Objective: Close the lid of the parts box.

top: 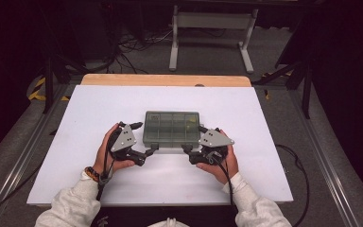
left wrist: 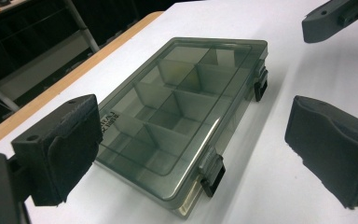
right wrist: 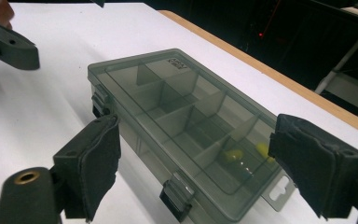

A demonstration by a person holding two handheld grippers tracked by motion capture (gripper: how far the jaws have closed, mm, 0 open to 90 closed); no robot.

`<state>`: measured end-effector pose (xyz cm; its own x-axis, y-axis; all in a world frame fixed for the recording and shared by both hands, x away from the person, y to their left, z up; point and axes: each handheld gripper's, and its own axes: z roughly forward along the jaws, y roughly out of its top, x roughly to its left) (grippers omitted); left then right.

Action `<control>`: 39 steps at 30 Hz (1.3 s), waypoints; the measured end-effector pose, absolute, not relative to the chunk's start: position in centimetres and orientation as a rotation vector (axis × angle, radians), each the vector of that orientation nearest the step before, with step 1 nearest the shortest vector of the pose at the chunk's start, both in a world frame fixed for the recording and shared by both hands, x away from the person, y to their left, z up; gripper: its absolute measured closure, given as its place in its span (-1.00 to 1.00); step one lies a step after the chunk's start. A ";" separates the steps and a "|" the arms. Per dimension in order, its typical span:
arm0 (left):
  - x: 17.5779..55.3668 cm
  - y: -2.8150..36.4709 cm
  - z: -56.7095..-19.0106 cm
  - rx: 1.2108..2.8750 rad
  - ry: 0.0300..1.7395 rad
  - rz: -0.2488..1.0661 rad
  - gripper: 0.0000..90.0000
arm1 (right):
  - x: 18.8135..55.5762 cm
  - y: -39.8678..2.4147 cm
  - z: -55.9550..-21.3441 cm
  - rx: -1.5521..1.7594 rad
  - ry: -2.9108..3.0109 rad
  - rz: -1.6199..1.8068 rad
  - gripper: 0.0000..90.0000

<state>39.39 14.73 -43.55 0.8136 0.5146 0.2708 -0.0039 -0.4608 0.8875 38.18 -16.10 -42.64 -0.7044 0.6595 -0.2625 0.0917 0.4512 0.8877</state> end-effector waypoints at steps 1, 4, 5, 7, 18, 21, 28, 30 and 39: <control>39.3 14.8 -43.5 1.967 0.381 0.639 -0.89 | 38.0 -16.2 -42.6 0.623 2.109 1.234 -0.64; 38.9 15.0 -43.5 1.966 0.373 0.646 -0.89 | 37.7 -16.5 -42.4 0.619 2.103 1.230 -0.64; 38.9 15.0 -43.5 1.966 0.373 0.646 -0.88 | 37.6 -16.6 -42.4 0.618 2.101 1.229 -0.64; 38.6 15.2 -43.4 1.968 0.365 0.652 -0.88 | 37.4 -16.8 -42.3 0.615 2.095 1.229 -0.64; 37.4 15.8 -43.2 1.956 0.335 0.667 -0.87 | 36.3 -17.6 -42.4 0.588 2.099 1.212 -0.64; 37.2 16.0 -43.1 1.953 0.326 0.667 -0.87 | 36.0 -17.7 -42.4 0.576 2.102 1.203 -0.64; 36.4 16.6 -42.9 1.944 0.321 0.668 -0.87 | 35.2 -18.2 -42.6 0.560 2.105 1.191 -0.64; 36.2 16.8 -42.9 1.949 0.317 0.675 -0.87 | 35.0 -18.3 -42.7 0.560 2.103 1.186 -0.64; 35.2 17.8 -43.0 1.947 0.320 0.692 -0.87 | 34.2 -18.8 -42.8 0.553 2.094 1.171 -0.64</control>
